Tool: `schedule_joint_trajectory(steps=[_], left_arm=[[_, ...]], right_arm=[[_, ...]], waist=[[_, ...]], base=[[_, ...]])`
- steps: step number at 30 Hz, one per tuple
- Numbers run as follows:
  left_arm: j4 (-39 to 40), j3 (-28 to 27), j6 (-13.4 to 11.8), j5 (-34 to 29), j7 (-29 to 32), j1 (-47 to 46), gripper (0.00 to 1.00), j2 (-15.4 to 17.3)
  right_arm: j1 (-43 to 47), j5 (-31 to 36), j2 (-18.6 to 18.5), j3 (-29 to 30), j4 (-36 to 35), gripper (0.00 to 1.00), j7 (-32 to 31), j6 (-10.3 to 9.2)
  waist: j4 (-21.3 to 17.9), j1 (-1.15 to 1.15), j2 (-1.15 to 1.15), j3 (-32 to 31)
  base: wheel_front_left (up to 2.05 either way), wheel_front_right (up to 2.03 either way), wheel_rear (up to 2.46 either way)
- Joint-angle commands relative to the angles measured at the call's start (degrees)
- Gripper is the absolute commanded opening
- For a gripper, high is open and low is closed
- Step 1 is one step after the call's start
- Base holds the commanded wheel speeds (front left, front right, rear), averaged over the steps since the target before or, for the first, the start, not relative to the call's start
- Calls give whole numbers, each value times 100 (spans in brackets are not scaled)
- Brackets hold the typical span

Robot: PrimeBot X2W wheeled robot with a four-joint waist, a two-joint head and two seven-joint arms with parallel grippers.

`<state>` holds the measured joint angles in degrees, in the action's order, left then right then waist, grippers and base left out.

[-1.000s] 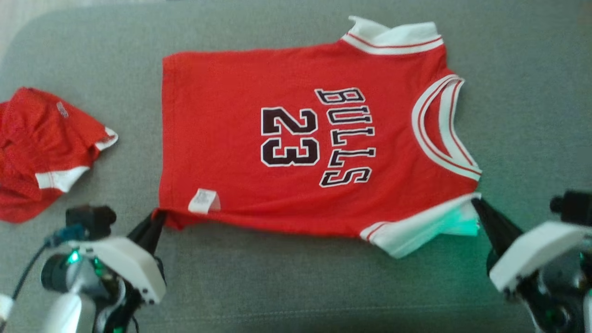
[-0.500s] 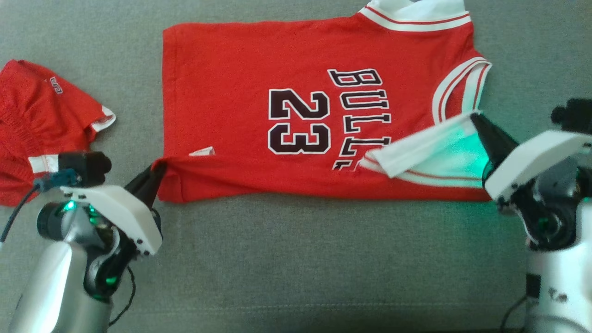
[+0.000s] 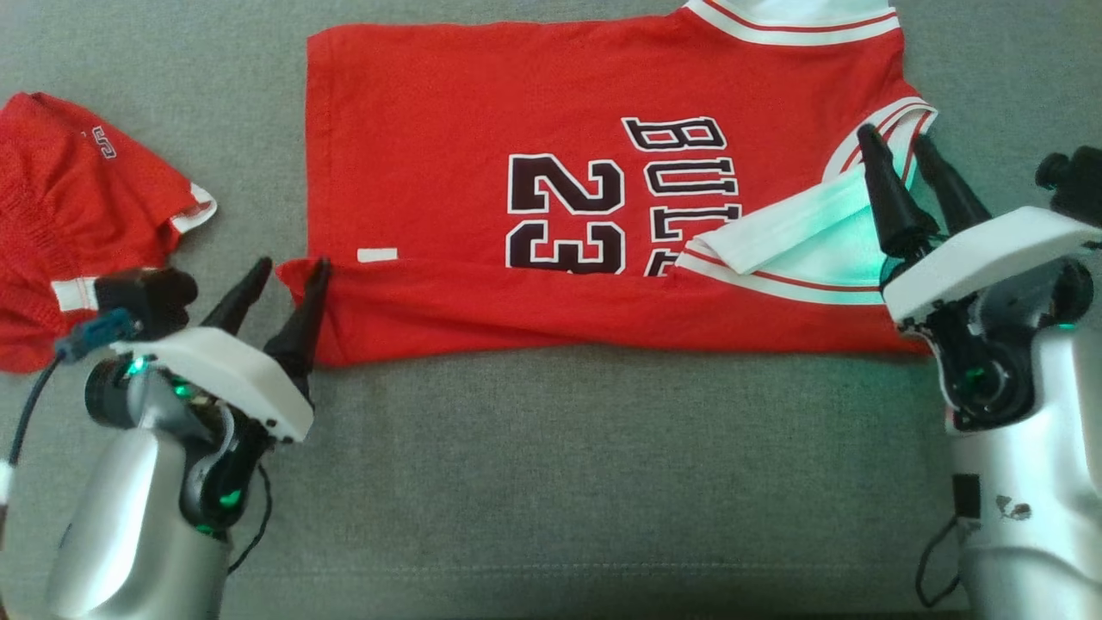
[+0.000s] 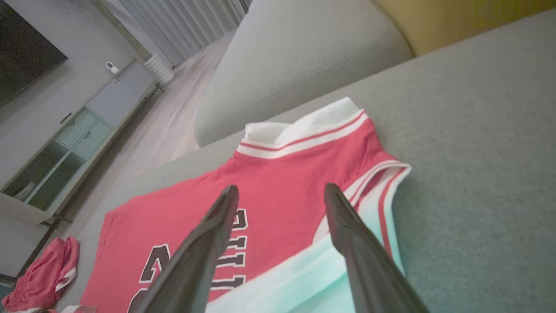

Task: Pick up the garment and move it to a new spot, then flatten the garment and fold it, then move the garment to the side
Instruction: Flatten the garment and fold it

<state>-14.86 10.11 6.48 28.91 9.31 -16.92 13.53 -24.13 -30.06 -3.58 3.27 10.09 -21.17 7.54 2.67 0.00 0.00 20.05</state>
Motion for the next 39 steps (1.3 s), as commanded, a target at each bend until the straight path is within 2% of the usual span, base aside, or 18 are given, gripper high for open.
schedule_joint_trajectory(steps=[1, 7, 10, 13, 18, 26, 39], left_arm=[[157, -293, -62, -79, -267, -211, 100, 89], [268, -427, -548, -512, -1653, 23, 100, -208], [388, -443, -768, -693, -2127, 212, 100, -352], [549, -459, -920, -848, -2325, 456, 100, -460], [643, -458, -997, -1058, -2413, 867, 100, -539], [656, -399, -978, -1355, -2429, 1352, 100, -620], [655, -446, -888, -1565, -2430, 1436, 100, -655]], right_arm=[[-77, -1, -106, -254, -221, 100, 342, -5], [344, 712, -559, -815, -326, 100, 2035, -5], [600, 1070, -677, -897, -372, 100, 2564, -5], [894, 1303, -739, -960, -447, 100, 2825, -5], [1398, 1363, -726, -981, -491, 100, 2931, -5], [2001, 1325, -521, -935, -530, 100, 2940, -5], [2109, 1298, -438, -899, -539, 100, 2903, -5]], waist=[[-2, 0, 0, 0], [-34, 0, 0, -127], [-60, 0, 0, -243], [-113, 0, 0, -375], [-183, 0, 0, -581], [-248, 0, 0, -877], [-278, 0, 0, -938]], base=[[0, 0, 0], [0, 0, 0], [0, 0, 0], [0, 0, 0], [0, 0, 0], [0, 0, 0], [0, 0, 0]])
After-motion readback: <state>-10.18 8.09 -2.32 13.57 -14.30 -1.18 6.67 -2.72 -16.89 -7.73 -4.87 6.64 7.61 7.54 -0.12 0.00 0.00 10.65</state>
